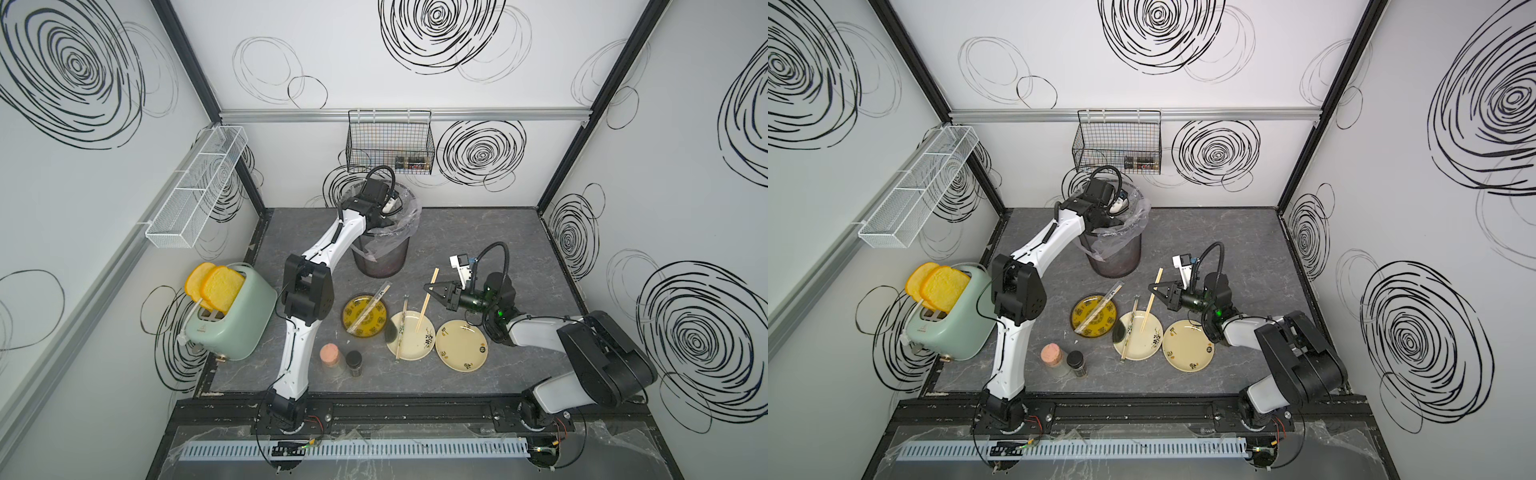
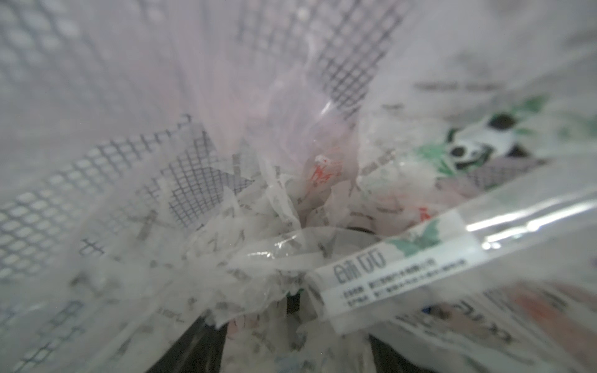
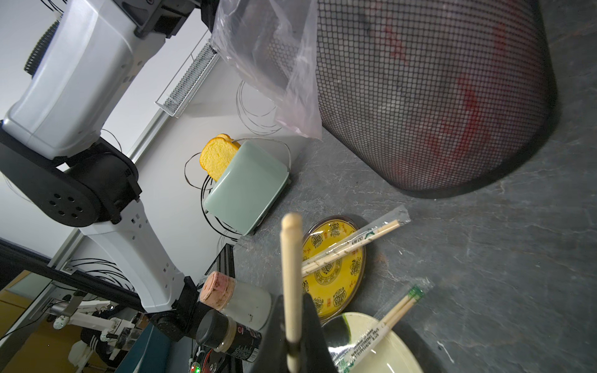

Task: Remove the packaging of disposable chopsticks
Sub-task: Place the packet bag in the trash bin.

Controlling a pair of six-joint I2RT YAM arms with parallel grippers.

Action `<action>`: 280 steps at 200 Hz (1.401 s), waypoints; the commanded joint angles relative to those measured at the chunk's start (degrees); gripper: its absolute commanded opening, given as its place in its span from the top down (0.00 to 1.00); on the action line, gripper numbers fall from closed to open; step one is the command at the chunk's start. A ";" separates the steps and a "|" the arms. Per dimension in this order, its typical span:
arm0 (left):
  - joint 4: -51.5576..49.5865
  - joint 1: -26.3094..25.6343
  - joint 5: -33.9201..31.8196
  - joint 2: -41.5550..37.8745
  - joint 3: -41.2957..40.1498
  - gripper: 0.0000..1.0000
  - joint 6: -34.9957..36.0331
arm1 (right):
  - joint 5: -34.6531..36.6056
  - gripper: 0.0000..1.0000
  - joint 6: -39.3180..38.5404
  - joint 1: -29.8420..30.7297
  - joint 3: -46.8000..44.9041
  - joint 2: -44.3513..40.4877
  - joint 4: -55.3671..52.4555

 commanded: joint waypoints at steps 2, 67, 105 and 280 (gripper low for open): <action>2.95 -0.07 -2.16 -4.36 2.01 0.13 -1.71 | 0.70 1.00 -1.30 0.34 1.48 0.44 1.03; 8.78 0.52 2.63 -15.80 -6.18 0.03 -4.89 | 1.14 1.00 -2.06 0.61 1.94 0.52 -1.24; 10.89 0.38 3.32 -20.87 -10.37 0.04 -6.26 | 1.53 1.00 -3.61 0.85 2.46 -0.23 -3.60; 35.07 -3.71 25.99 -67.97 -63.18 0.04 -16.64 | 3.67 1.00 -9.38 -0.49 7.51 -4.11 -22.43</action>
